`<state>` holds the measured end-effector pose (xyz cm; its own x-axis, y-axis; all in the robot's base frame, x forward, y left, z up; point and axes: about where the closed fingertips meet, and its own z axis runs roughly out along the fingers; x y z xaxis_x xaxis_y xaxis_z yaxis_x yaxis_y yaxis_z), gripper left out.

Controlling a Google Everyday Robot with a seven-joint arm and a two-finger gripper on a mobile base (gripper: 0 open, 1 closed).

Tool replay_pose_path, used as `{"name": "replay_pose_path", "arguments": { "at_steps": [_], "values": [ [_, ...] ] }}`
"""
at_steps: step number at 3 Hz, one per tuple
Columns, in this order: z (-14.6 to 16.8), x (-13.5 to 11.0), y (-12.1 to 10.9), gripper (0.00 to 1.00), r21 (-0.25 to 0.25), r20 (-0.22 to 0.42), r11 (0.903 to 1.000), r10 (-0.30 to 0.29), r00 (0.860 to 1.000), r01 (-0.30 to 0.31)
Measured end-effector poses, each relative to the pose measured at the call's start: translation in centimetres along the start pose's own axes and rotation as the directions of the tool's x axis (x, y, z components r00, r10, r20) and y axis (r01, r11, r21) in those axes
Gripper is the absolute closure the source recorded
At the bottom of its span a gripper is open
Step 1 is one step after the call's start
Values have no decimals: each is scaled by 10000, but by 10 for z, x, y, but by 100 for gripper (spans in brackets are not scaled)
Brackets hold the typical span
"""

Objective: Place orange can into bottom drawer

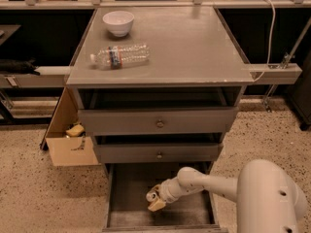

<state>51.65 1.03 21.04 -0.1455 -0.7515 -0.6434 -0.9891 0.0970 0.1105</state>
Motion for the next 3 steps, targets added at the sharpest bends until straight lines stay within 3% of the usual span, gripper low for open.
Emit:
{"name": "replay_pose_path", "arguments": {
  "at_steps": [1,3],
  "values": [
    [4,2,-7,100,431,663,9978,-536,9964,508],
    [20,14,-24,100,627,1851,9953,-848,9791,743]
  ]
}}
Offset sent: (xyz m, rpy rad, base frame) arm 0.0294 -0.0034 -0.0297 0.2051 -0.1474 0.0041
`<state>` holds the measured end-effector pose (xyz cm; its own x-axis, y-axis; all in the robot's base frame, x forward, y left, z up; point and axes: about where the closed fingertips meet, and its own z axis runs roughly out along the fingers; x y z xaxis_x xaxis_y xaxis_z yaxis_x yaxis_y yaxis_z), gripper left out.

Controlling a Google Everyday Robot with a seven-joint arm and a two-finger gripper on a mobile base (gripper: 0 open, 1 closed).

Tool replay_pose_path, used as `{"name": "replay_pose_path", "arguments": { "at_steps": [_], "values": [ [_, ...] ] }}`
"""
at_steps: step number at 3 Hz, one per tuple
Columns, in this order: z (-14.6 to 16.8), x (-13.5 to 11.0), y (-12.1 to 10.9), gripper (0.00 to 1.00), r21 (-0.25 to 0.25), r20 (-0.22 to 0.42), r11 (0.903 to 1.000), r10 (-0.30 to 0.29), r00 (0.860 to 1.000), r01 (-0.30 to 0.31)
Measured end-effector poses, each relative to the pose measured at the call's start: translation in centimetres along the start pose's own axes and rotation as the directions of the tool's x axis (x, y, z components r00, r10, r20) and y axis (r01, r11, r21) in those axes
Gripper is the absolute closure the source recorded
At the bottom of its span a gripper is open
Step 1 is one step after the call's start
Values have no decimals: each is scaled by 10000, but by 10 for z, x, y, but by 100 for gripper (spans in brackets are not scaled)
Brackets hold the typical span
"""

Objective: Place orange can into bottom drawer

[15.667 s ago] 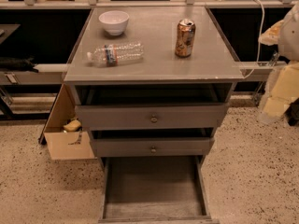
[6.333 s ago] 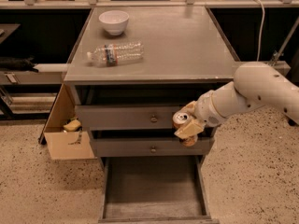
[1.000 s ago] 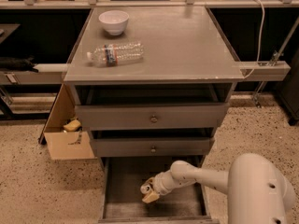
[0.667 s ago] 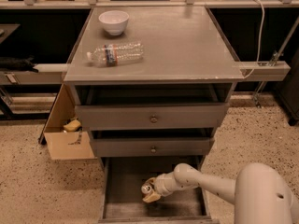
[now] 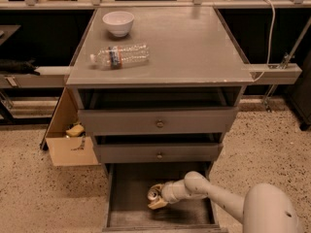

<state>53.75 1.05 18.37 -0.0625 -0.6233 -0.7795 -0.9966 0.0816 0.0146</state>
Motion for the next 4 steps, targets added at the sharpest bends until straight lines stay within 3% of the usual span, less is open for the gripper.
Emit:
{"name": "replay_pose_path", "arguments": {
  "at_steps": [1,2,4],
  "values": [
    [0,8,-7,85,-38,594,9999,165,9981,-163],
    [-3,9,-9,60,-64,846,9997,250,9961,-246],
    [-2,9,-8,14,-65,846,9997,250,9961,-246]
  ]
}}
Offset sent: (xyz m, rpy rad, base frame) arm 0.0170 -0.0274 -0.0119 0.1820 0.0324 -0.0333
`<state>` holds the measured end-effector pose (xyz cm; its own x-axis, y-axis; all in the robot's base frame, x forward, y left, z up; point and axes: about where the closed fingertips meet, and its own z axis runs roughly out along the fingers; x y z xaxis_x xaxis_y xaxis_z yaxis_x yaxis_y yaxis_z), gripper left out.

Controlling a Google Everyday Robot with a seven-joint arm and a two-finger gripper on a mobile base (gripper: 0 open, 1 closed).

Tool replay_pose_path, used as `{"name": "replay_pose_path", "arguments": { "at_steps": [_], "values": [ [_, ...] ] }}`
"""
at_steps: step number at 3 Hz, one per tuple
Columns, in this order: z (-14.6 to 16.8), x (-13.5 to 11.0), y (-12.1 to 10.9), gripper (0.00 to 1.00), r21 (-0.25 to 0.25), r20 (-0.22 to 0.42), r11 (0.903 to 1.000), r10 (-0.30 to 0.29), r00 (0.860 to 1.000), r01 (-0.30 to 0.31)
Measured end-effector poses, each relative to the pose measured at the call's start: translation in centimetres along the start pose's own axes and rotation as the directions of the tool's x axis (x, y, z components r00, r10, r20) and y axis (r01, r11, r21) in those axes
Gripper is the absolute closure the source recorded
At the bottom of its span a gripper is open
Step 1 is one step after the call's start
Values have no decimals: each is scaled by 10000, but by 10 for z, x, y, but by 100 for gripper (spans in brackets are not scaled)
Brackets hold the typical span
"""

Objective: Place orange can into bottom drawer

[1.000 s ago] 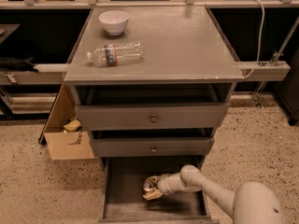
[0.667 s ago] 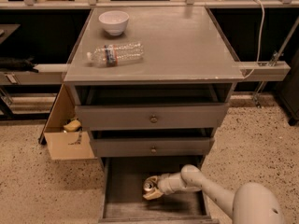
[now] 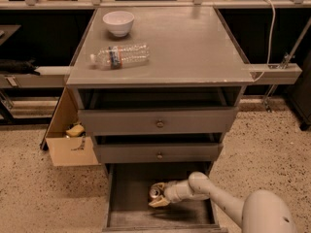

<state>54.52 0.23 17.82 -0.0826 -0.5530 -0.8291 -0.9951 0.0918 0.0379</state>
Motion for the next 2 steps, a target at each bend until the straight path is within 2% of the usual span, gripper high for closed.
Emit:
{"name": "replay_pose_path", "arguments": {
  "at_steps": [1,2],
  "values": [
    [0,0,0,0,0,0,10000,0,10000,0],
    [0,0,0,0,-6,10,10000,5,10000,-5]
  ]
}}
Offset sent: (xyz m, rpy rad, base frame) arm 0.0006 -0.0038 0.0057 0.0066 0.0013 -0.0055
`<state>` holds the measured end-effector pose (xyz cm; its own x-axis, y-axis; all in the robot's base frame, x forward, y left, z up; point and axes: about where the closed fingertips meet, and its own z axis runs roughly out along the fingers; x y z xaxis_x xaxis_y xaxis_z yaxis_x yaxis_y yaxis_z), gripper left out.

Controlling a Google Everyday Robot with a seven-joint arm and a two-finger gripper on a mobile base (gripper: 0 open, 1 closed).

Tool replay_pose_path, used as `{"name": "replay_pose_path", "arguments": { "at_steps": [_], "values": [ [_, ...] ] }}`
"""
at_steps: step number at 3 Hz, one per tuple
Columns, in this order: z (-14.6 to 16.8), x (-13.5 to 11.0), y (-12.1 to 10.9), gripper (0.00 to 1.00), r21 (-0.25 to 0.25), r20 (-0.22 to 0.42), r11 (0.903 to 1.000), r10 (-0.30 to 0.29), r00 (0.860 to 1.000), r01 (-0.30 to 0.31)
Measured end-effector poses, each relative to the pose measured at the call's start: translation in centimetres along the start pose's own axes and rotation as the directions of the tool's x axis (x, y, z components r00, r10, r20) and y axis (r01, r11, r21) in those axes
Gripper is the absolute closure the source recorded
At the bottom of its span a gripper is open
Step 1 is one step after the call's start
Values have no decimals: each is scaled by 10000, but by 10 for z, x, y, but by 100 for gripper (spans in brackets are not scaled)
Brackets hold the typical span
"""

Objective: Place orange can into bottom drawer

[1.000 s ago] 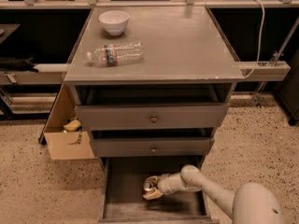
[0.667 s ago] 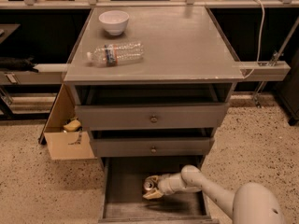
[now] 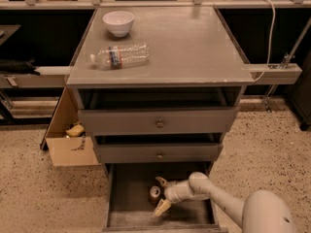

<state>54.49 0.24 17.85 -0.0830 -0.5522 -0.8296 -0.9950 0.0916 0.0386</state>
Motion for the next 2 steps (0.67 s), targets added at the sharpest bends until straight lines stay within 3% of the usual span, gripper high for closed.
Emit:
{"name": "replay_pose_path", "arguments": {
  "at_steps": [1,2],
  "values": [
    [-19,-13,3,0,108,104,9999,-112,9999,111],
    [-42,-34,8,0,392,120,9970,-668,9977,663]
  ]
}}
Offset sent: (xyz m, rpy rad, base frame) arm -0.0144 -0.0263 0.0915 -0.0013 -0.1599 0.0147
